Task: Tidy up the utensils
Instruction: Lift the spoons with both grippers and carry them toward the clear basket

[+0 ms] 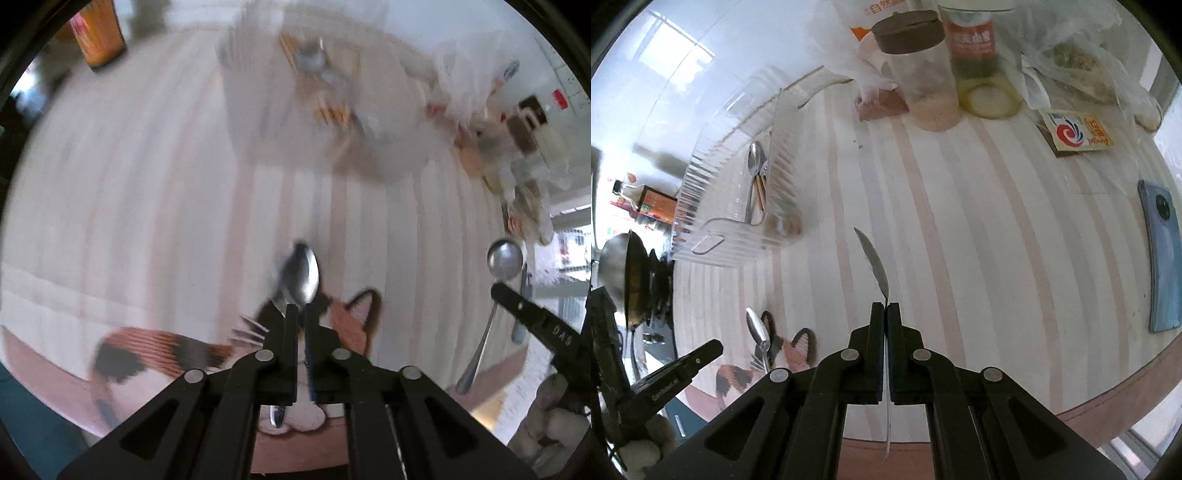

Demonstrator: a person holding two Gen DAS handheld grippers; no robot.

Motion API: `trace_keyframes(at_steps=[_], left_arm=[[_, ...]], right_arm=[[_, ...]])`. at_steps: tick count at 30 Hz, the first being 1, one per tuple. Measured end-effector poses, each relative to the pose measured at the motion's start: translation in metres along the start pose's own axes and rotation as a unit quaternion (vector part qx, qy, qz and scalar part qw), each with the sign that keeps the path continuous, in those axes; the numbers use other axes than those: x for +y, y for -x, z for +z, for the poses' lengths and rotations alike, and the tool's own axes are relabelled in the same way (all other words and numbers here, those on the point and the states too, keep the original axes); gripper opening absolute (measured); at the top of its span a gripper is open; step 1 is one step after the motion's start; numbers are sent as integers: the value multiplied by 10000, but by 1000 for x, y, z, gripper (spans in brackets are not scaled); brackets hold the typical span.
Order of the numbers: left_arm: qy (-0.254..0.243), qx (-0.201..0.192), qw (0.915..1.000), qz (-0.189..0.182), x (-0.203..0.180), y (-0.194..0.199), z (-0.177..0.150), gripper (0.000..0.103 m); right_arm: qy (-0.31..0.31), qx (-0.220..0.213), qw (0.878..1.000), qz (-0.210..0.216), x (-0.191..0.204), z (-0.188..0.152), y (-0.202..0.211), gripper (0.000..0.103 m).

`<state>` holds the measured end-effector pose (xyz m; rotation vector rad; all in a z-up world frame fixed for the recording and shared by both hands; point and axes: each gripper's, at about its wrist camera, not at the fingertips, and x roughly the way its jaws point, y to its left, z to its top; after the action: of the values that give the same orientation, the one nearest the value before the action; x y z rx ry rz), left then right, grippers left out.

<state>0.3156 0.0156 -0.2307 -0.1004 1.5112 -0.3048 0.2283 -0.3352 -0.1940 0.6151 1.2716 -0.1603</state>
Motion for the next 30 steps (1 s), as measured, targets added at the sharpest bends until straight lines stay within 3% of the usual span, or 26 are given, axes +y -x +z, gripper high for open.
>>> trace_keyframes(at_steps=[4, 7, 9, 14, 16, 17, 25, 30], left_arm=[[-147, 275, 9991, 277, -4, -25, -9, 16], [-327, 74, 9990, 284, -8, -24, -14, 43], [-376, 30, 9987, 336, -13, -25, -14, 50], [-656, -197, 9935, 912, -29, -25, -8, 49], [-754, -308, 9901, 1147, -33, -24, -8, 37], [-843, -355, 9893, 1141, -35, -23, -9, 32], [-915, -411, 9864, 1305, -63, -25, -18, 32], [-922, -664, 9848, 1312, -83, -1, -16, 32]], right_arm=[[-31, 61, 10000, -63, -1, -1, -8, 1], [-82, 129, 9998, -114, -5, -4, -15, 1], [-126, 166, 9997, -131, -7, -6, -19, 1], [-217, 208, 9994, -187, -12, -7, -24, 1], [-216, 205, 9993, -208, -12, -7, -24, 1], [-197, 208, 9994, -218, -12, -7, -24, 1], [-124, 135, 9996, -230, -9, -8, -15, 1], [-40, 64, 9998, -203, -6, -5, -8, 1]])
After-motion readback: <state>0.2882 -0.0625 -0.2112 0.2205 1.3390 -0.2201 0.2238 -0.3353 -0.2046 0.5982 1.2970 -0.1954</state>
